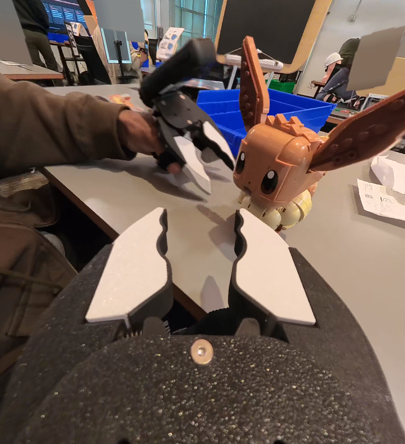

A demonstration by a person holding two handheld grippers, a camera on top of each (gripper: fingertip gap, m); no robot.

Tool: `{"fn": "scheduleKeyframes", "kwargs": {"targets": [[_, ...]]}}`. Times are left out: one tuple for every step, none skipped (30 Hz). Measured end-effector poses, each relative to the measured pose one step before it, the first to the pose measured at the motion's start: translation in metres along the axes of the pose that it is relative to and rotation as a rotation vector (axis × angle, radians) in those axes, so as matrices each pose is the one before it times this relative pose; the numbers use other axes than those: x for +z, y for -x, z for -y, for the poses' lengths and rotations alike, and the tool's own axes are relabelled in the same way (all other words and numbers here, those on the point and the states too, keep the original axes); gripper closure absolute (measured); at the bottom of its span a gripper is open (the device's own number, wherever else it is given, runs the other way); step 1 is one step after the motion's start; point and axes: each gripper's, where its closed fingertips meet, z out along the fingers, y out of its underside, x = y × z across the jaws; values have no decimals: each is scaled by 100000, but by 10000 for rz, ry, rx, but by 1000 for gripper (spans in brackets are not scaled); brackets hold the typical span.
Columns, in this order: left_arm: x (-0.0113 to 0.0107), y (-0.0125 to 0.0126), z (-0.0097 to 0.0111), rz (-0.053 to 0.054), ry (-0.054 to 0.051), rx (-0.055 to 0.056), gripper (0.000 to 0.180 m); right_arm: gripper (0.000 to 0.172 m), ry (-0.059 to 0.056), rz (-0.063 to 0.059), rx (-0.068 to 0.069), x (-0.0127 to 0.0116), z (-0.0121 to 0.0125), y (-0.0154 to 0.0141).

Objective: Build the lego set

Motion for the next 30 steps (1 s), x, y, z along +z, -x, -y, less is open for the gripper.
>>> {"fn": "scheduleKeyframes", "kwargs": {"targets": [[-1138,-185,-555,31,-168,-97,103,119,46,-11,-32,237,-24,74],[-1211,-81,-575,75,-165,-98,104,119,56,-26,-50,269,7,93],[-1274,-14,-580,77,-169,-93,105,119,93,-45,-63,295,-5,81],[-1327,92,-552,94,-159,-128,106,119,102,-32,-85,310,14,104],[-1369,153,-509,104,-155,-160,108,119,85,37,-96,331,71,234],[-1402,196,-426,101,-186,-142,109,119,49,85,-83,388,153,333],[-1396,219,-361,105,-210,-100,110,120,2,130,-62,471,266,441],[-1373,276,-300,125,-214,-58,112,121,-41,190,-45,580,381,594],[-1298,316,-237,145,-227,-15,113,123,-49,255,-68,726,465,759],[-1223,335,-152,155,-242,8,114,123,-25,286,-135,868,516,876],[-1102,344,-72,157,-253,32,116,124,-23,263,-200,1005,592,880],[-964,286,-7,136,-243,64,119,124,-34,233,-244,1148,675,842],[-820,205,17,92,-209,100,121,125,-20,235,-275,1255,711,829],[-673,152,44,83,-177,135,124,126,-14,206,-297,1338,738,738],[-540,81,99,62,-163,169,125,127,-15,126,-289,1401,732,520],[-415,35,164,44,-160,196,127,128,-27,55,-245,1446,742,320],[-311,11,183,35,-137,204,129,128,-67,5,-180,1462,755,134],[-231,24,219,41,-115,213,131,129,-73,-32,-109,1457,714,-9],[-149,45,232,50,-114,225,132,129,-70,-75,-56,1422,662,-161],[-88,66,249,52,-119,221,134,129,-77,-85,-35,1357,602,-219],[-74,71,203,35,-98,199,135,129,-89,-56,-39,1299,543,-229],[-85,131,187,58,-86,173,136,130,-94,-22,-27,1238,465,-224],[-122,185,204,69,-134,154,137,130,-67,12,12,1203,354,-201],[-138,203,200,29,-158,128,139,130,-33,36,56,1159,236,-197],[-171,305,166,26,-135,86,140,130,-15,48,72,1114,172,-210],[-180,461,83,66,-90,24,143,130,20,12,56,1074,114,-309],[-190,551,25,68,-69,-27,145,130,33,-32,20,1007,113,-422],[-215,684,3,101,-71,-70,147,130,10,-45,-9,951,197,-496],[-242,840,-42,165,-65,-79,148,131,-66,-62,5,895,329,-546],[-264,877,-123,163,-47,-60,149,131,-89,-42,26,887,366,-542]]}}
